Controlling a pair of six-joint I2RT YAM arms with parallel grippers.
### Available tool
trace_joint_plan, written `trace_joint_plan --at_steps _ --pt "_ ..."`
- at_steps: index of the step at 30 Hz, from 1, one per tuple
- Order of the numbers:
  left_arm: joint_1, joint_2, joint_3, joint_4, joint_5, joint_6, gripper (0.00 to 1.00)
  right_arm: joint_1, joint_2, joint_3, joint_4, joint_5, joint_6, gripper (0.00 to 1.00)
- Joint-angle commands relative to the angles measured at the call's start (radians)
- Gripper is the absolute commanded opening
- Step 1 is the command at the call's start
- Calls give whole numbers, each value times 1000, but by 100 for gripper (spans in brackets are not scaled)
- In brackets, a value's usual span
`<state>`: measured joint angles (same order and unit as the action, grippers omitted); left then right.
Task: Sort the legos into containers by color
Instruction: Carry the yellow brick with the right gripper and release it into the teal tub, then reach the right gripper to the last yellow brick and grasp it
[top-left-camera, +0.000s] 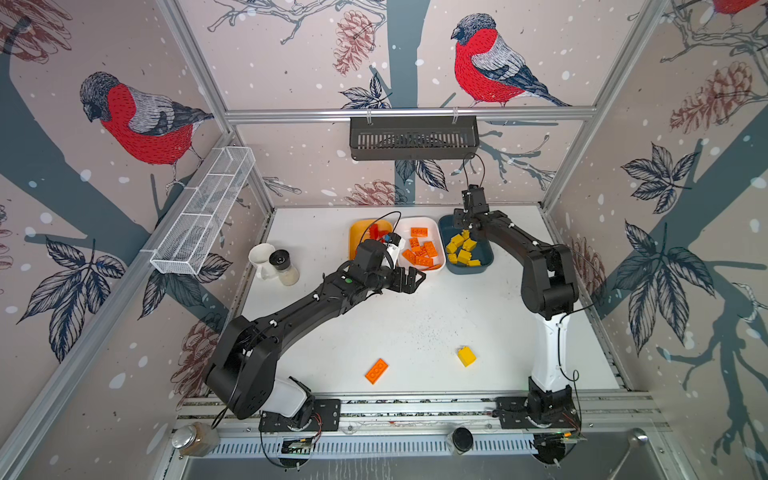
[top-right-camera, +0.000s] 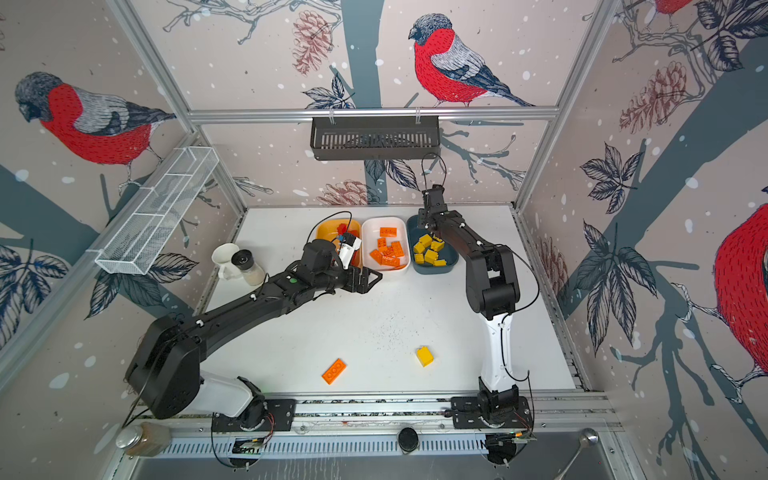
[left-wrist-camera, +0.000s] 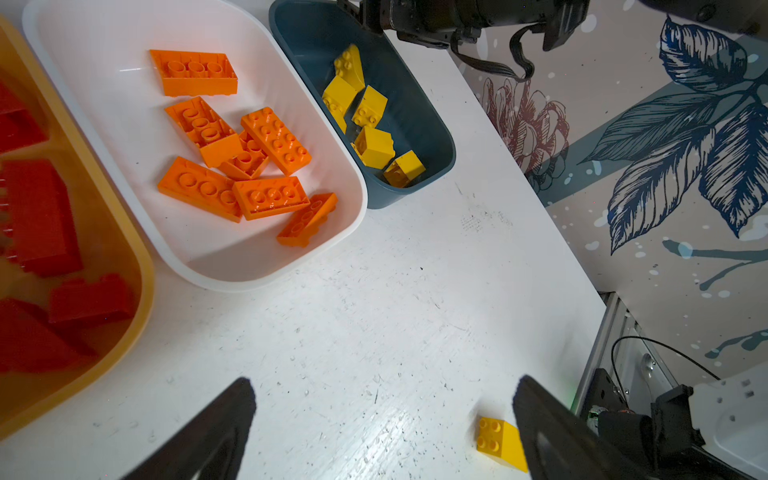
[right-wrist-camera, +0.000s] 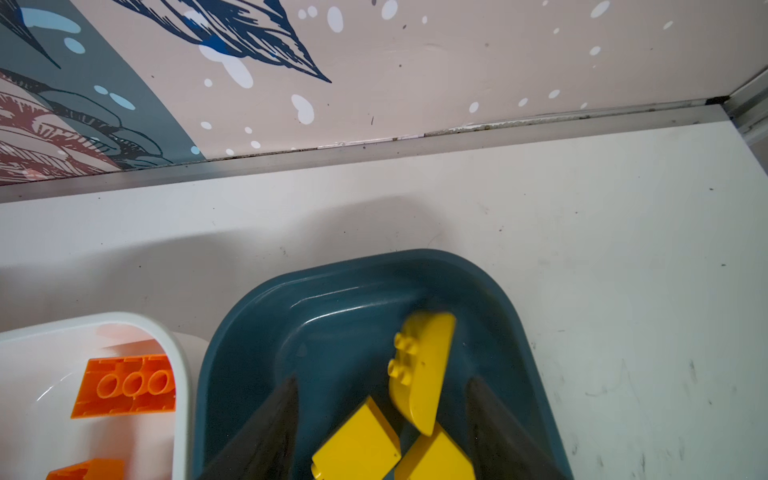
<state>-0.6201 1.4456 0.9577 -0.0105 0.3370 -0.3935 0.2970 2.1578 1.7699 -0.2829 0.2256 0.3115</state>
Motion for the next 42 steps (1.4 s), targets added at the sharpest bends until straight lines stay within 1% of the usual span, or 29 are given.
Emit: trace_joint_plan --at_steps 1,3,7,12,15,18,21,24,26,30,32,34,37,39,42 --pt "-1 -8 -6 10 -11 9 97 5 -58 -40 -35 31 -10 69" --pt "-4 -4 -7 13 -10 9 97 10 -127 -115 -25 14 -1 70" --pt "-44 17 4 -2 -22 53 97 42 -328 -347 5 -43 30 76" --pt "-119 42 18 -53 -28 145 97 136 -617 -670 0 -54 83 81" --pt "-153 42 0 -62 -17 177 97 184 -779 -849 -33 -94 160 82" --pt "-166 29 -32 -49 -39 168 97 244 -942 -994 -91 -115 246 83" --pt "-167 3 -73 -17 -88 142 97 299 -1082 -1125 -144 -189 340 83" --pt "-167 -19 -108 35 -101 117 97 370 -1213 -1249 -154 -289 412 82" --pt "-167 -25 -133 84 -96 96 97 434 -1296 -1322 -158 -299 473 81" --pt "-167 -33 -160 143 -123 62 97 526 -1389 -1404 -161 -303 589 81" --pt "-167 -41 -175 172 -141 47 97 566 -1413 -1452 -99 -330 615 81" --pt "-167 -46 -184 198 -146 41 97 595 -1417 -1477 -45 -307 633 81" --pt "-167 -45 -182 201 -144 39 97 622 -1395 -1482 -41 -246 649 79" --pt "-167 -42 -181 195 -145 38 97 635 -1373 -1477 -61 -222 655 77" --pt "-166 -38 -185 195 -145 39 97 664 -1341 -1467 -68 -202 642 68"
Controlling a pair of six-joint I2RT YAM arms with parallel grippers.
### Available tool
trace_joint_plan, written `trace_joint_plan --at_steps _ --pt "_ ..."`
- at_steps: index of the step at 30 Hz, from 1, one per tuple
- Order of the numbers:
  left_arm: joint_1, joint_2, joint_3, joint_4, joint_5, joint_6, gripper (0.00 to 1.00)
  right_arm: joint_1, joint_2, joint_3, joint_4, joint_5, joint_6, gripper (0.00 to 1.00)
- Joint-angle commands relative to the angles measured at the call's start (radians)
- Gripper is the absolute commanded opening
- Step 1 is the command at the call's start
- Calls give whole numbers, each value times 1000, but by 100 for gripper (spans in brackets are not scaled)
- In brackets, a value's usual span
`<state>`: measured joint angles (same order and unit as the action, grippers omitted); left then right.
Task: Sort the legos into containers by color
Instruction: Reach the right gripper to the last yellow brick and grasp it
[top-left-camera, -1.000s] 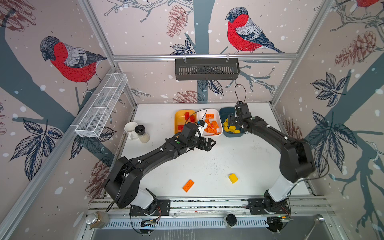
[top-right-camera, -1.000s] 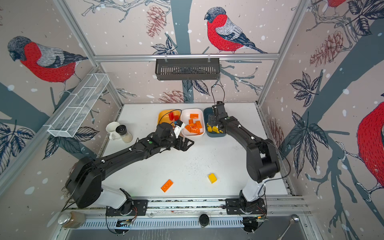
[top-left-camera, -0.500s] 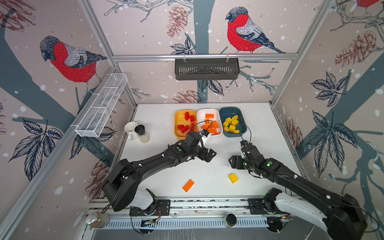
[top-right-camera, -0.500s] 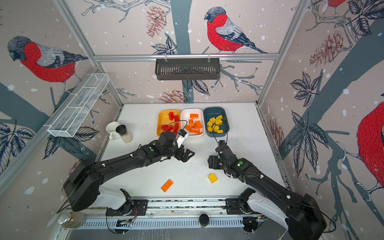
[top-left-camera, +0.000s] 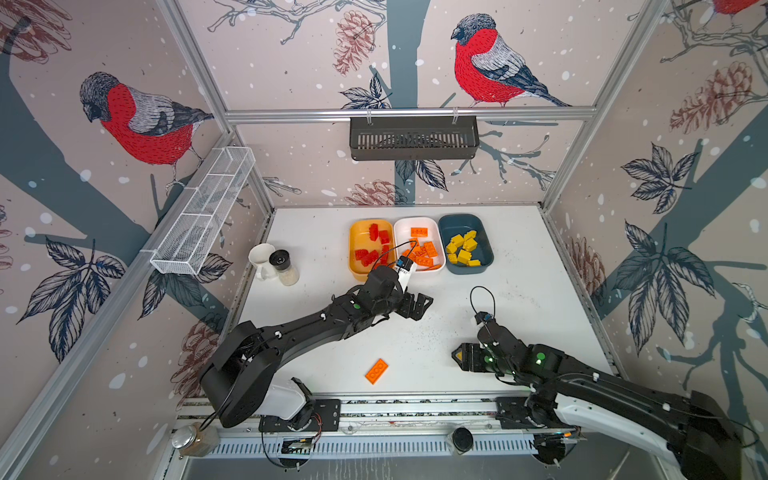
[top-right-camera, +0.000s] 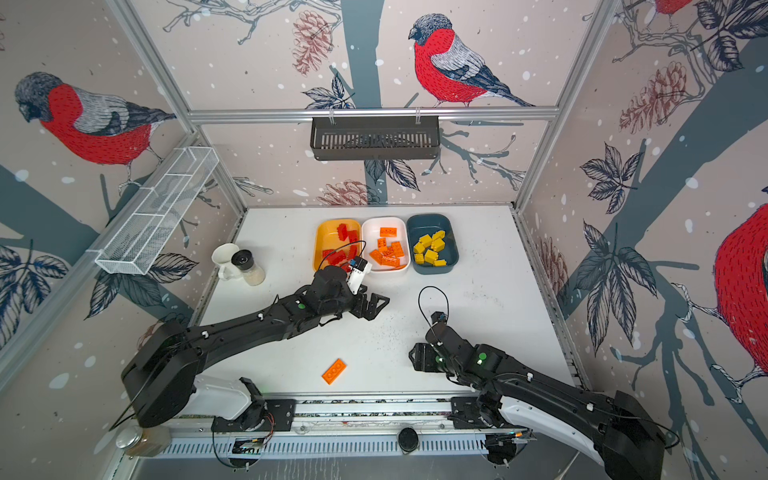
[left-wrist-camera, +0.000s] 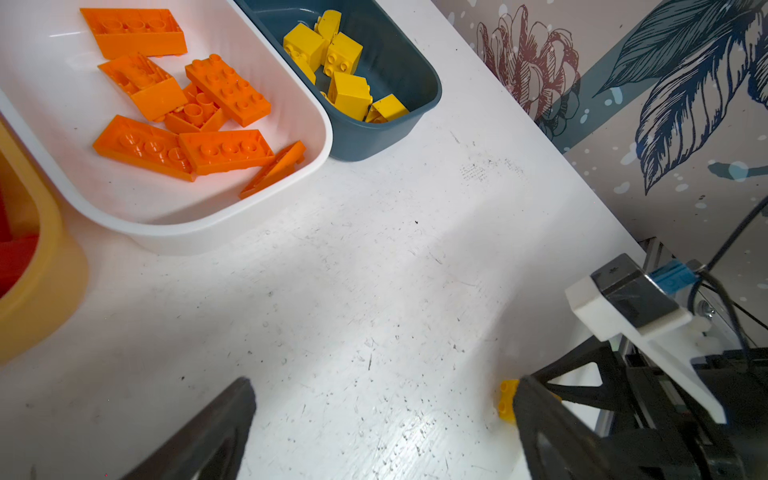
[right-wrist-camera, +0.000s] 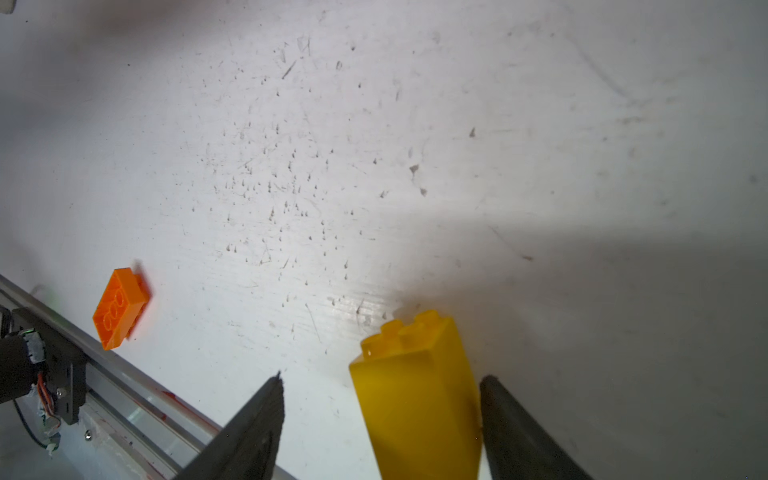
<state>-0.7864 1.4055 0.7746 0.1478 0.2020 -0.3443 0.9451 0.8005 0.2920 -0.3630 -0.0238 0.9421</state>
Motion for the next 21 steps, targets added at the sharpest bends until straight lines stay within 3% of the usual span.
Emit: trace_joint_plan --at_steps 1,9,17,21 --pt "1 5 -2 37 -9 -11 97 29 28 17 6 61 8 65" --pt "0 26 2 38 0 -21 97 96 161 77 -33 154 -5 54" --pt "0 48 22 1 14 -5 97 105 334 138 -49 200 -29 49" --pt "0 54 30 -8 17 -3 97 107 373 147 -48 225 -30 42"
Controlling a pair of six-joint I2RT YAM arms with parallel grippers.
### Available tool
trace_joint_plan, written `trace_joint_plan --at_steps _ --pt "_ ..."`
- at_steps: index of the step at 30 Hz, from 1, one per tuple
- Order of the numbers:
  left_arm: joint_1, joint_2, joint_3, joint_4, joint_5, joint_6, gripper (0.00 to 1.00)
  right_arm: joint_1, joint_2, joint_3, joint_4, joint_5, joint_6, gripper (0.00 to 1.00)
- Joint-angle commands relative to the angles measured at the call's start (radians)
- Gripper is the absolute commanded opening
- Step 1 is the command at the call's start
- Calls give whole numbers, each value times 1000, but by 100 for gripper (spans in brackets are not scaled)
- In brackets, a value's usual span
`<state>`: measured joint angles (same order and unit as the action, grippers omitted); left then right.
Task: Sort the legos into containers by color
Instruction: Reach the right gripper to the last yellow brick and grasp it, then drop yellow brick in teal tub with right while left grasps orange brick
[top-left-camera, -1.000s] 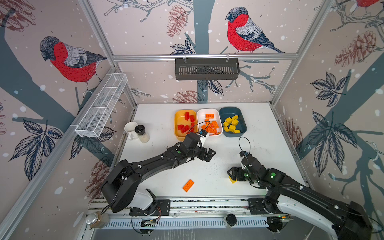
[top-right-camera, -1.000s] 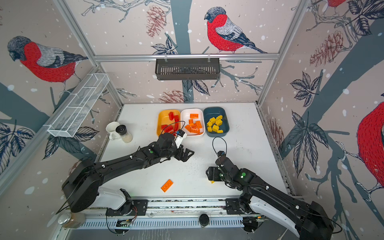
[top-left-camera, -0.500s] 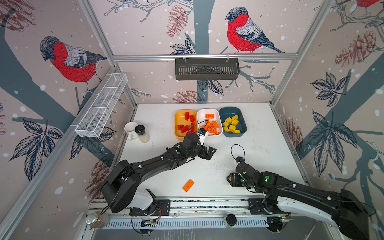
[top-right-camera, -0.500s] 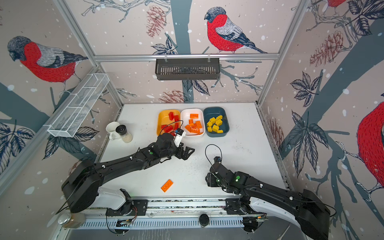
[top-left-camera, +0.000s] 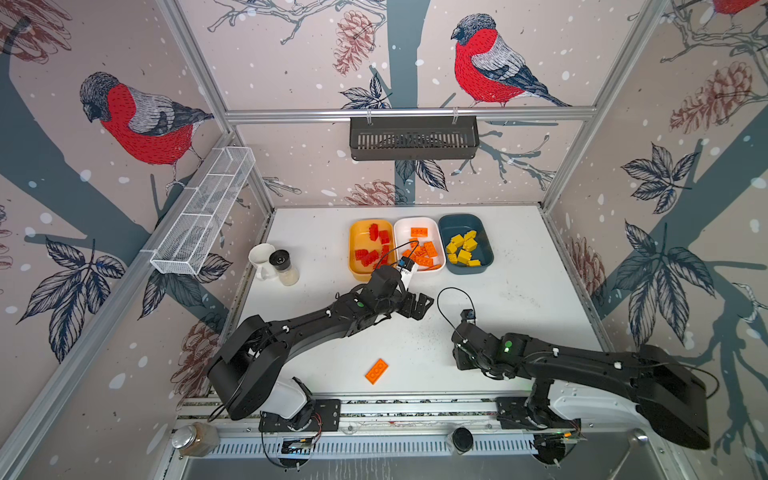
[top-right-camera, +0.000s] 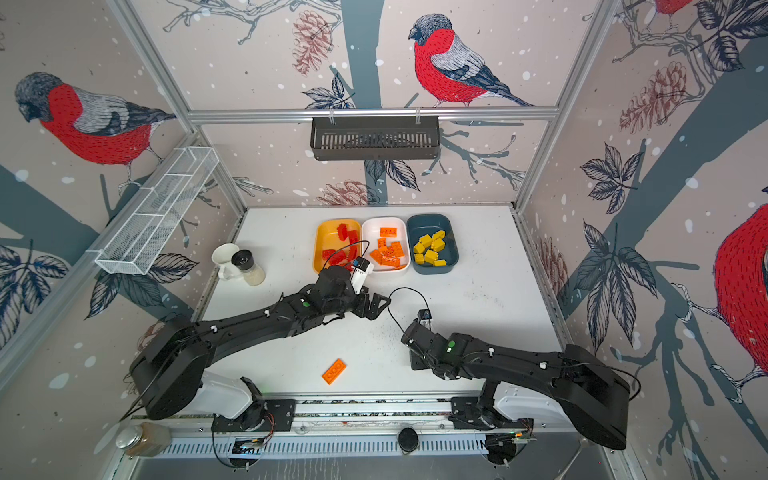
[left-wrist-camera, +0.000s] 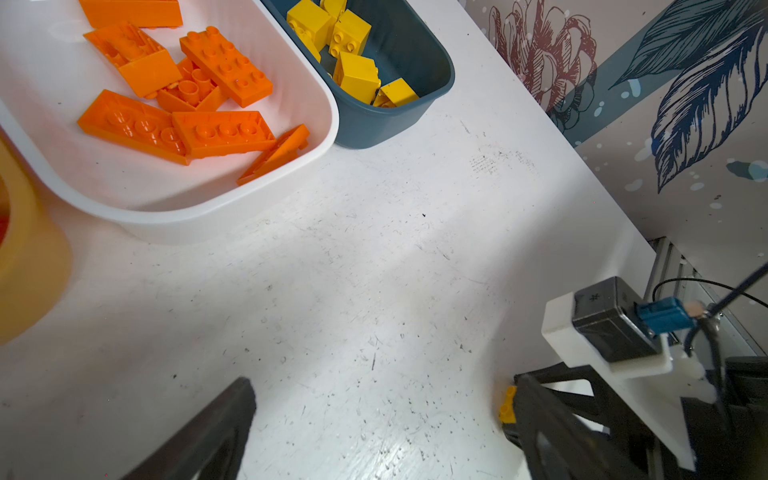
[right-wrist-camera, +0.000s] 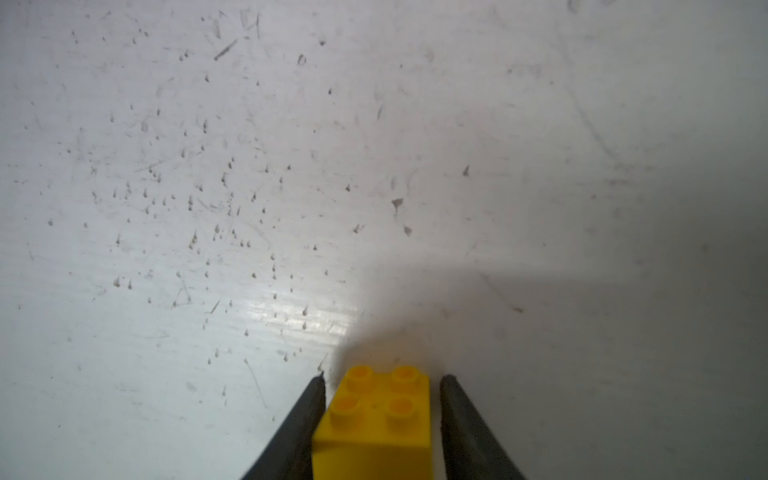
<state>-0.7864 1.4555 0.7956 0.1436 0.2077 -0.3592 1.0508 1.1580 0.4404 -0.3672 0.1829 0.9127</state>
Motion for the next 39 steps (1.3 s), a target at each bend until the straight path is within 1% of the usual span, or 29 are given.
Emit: trace_joint_plan --at_steps 1,6,11,14,20,22,24,27,30,32,35,39 --pt "0 5 11 -3 12 11 97 1 17 -2 -49 32 0 40" --pt "0 8 20 -4 9 12 97 -23 17 13 -70 76 -37 33" --pt "-1 14 37 -9 -6 14 97 -115 -13 40 -46 80 -124 29" --pt "0 20 55 -7 -19 10 97 -196 -38 69 6 55 -205 29" --pt "1 21 72 19 -65 -16 97 -407 -50 135 123 -40 -373 28" --pt "2 21 75 23 -110 -33 97 -482 -38 163 171 -93 -420 27" --pt "5 19 80 3 -181 -69 97 -540 -17 188 208 -124 -452 27" --pt "13 -4 77 -24 -276 -116 97 -613 31 238 247 -162 -497 27" --pt "20 -42 47 -22 -340 -141 97 -688 90 303 277 -208 -529 27" --pt "22 -67 21 -22 -382 -145 97 -732 181 361 277 -263 -556 28" --pt "26 -100 -2 -57 -438 -163 97 -769 300 469 244 -263 -580 29" --pt "29 -135 -12 -143 -476 -180 97 -793 470 623 207 -215 -618 29"
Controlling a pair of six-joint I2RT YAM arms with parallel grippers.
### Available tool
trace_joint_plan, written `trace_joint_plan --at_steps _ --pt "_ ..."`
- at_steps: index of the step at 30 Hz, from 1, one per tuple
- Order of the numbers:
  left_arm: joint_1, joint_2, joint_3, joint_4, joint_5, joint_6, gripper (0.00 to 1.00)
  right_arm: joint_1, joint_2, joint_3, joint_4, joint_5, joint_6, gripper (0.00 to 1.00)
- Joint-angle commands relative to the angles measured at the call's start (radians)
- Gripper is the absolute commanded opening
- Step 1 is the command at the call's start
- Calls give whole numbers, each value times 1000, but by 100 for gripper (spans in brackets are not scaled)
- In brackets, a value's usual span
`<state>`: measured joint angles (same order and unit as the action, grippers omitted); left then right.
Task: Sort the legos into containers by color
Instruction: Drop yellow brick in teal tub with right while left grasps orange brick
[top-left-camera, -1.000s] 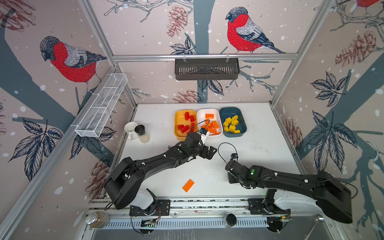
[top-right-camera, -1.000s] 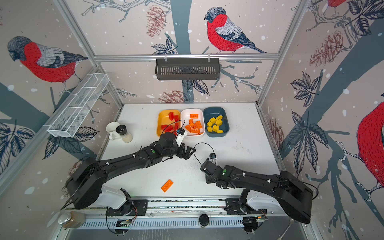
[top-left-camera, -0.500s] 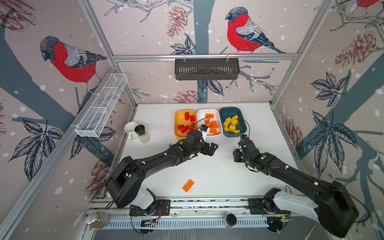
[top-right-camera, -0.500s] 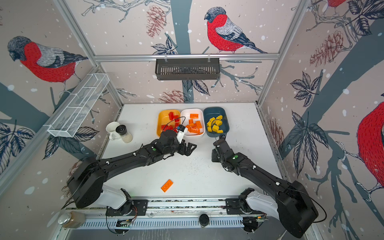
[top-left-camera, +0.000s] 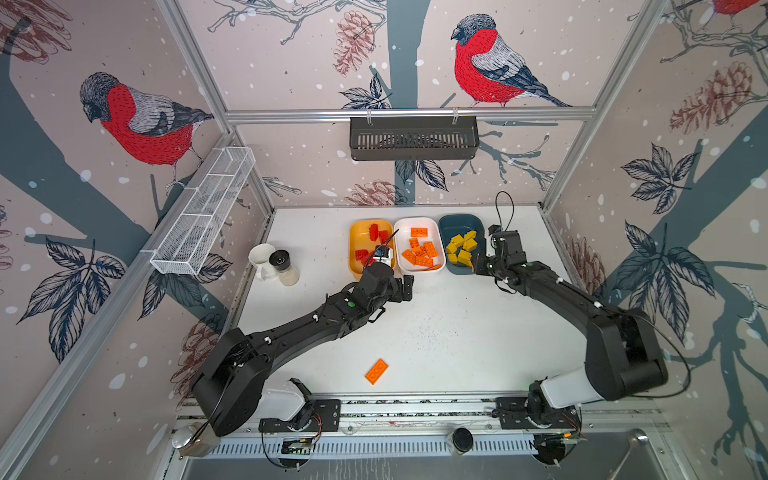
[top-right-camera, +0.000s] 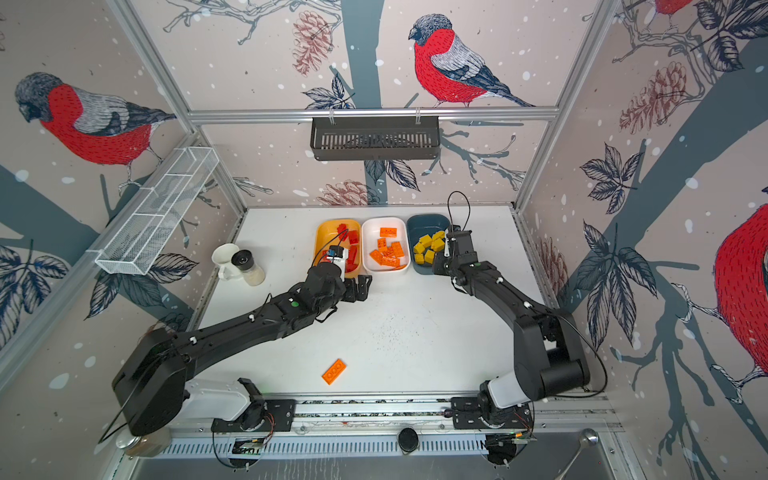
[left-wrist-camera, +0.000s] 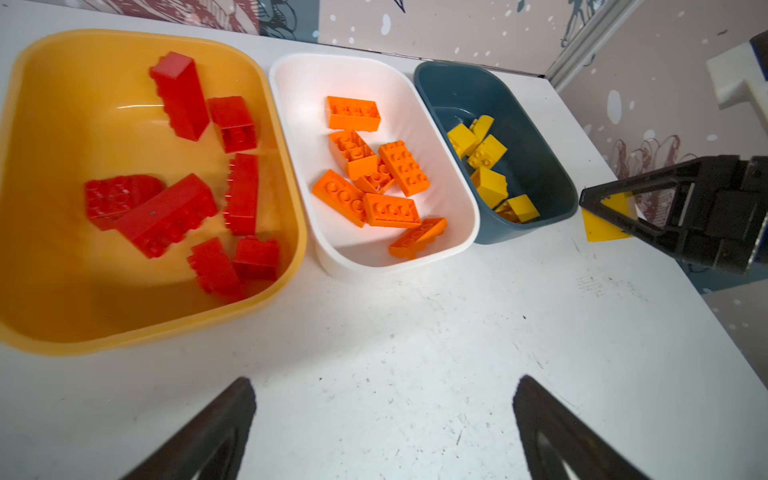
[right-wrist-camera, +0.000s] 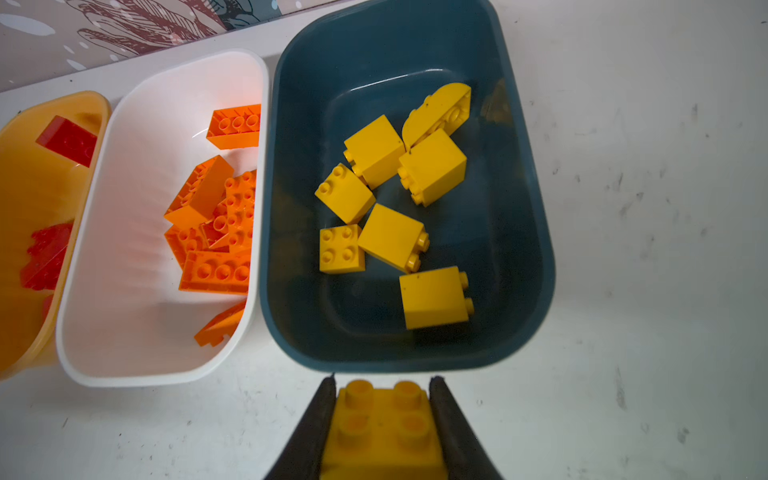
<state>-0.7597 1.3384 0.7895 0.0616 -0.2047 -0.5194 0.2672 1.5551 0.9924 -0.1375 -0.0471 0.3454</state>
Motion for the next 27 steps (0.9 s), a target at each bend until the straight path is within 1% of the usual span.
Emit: trace_joint_plan --at_steps 1,4,7,11,13,15,18,20,21,24,27 --pt "2 -24 -6 -99 -81 -32 97 -11 122 121 -42 28 -61 30" --pt "5 -28 2 -229 -127 -77 97 -10 256 266 -75 42 -86 30" --pt "7 -30 -2 -343 -121 -103 97 -10 389 423 -91 6 -91 31" --pt "5 -29 -11 -466 -50 -136 97 0 553 630 -135 -41 -82 33" --pt "5 -37 -35 -505 -2 -160 97 8 614 722 -159 -52 -79 36" --pt "4 -46 -66 -526 40 -182 97 17 652 781 -168 -50 -76 39" --pt "-14 -73 -112 -533 103 -193 97 28 676 832 -187 -36 -66 48" --pt "-34 -104 -137 -536 134 -199 97 32 662 828 -188 -15 -58 55" --pt "-40 -124 -156 -527 173 -196 97 36 649 822 -192 2 -49 59" --pt "-76 -189 -215 -507 268 -233 95 42 584 769 -195 38 -33 66" --pt "-144 -245 -271 -520 290 -305 93 53 486 679 -162 58 -23 72"
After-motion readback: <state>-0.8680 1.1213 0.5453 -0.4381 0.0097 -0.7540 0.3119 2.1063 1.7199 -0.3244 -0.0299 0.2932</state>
